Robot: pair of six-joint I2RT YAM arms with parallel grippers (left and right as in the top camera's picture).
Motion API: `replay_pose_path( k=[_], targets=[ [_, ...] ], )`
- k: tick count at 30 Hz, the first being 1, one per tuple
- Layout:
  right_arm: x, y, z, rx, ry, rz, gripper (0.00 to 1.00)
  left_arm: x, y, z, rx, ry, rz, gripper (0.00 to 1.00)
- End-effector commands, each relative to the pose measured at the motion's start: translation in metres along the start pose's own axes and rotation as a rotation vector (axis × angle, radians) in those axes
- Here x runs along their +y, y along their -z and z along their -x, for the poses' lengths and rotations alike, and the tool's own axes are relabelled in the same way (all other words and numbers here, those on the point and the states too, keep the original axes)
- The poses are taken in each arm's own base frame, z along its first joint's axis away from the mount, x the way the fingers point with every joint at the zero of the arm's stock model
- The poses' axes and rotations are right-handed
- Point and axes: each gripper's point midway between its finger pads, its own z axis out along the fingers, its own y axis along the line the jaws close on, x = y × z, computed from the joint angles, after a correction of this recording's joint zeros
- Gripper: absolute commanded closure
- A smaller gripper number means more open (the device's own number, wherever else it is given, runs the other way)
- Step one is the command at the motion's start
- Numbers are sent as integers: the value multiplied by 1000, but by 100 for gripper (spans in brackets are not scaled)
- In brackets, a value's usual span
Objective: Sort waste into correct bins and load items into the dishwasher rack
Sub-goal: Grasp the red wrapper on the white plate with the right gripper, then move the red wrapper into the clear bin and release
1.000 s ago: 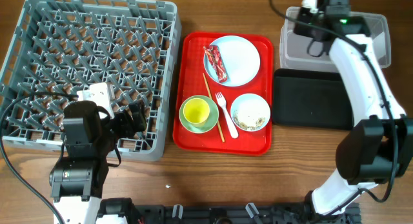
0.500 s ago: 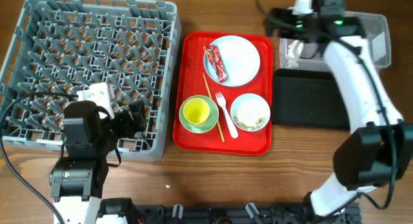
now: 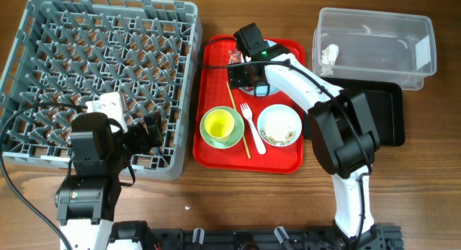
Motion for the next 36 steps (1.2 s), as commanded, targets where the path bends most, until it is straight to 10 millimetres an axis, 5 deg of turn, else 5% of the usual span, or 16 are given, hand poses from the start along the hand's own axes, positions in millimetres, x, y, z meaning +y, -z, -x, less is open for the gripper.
replay_pose_path(
  k=[1, 4, 7, 11, 13, 28, 33, 36],
  targets=[
    [-13, -10, -4, 8, -68, -63, 35, -3, 5, 9, -26, 4, -3, 0],
    [-11, -10, -5, 10, -63, -53, 33, -3, 5, 9, -26, 4, -3, 0],
    [-10, -4, -4, 12, -40, -48, 20, -3, 5, 9, -26, 4, -3, 0],
    [-17, 44, 29, -132, -40, -104, 16, -3, 5, 9, -26, 4, -3, 0],
    [-24, 48, 34, -159, -51, -143, 16, -3, 5, 9, -26, 4, -3, 0],
    [-25, -8, 0, -23, -63, -120, 22, -3, 5, 9, -26, 4, -3, 0],
    [-26, -9, -5, -5, -79, -126, 46, -3, 5, 9, -26, 4, -3, 0],
    [-26, -8, -11, 20, -87, -123, 76, -3, 5, 9, -26, 4, -3, 0]
  ],
)
